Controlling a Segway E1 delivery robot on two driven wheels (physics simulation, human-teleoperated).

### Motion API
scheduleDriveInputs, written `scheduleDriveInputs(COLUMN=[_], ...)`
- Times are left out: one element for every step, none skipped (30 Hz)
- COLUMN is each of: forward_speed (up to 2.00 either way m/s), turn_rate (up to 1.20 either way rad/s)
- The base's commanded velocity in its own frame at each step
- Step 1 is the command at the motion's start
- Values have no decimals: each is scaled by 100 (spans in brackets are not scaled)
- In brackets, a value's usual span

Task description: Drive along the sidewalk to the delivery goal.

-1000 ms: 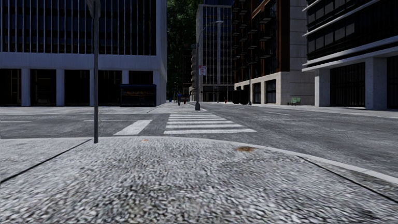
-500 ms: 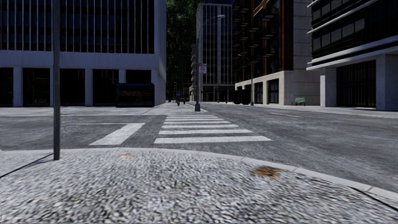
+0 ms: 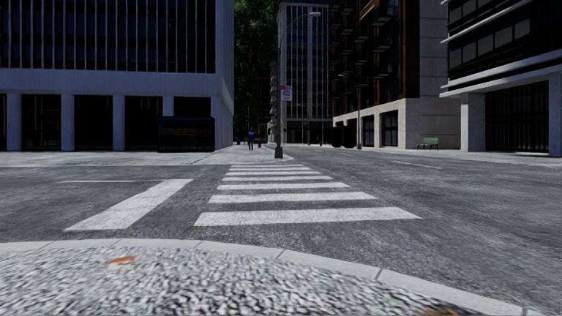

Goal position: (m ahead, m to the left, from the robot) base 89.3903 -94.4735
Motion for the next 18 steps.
scheduleDriveInputs(forward_speed=[200,200,200,200,200,200,200,200,200,200,200,200,200,200,200,194,172,161], turn_rate=[1,3,6,6,12,16,20,25,32,32,35,36,37,37,37,37,37,37])
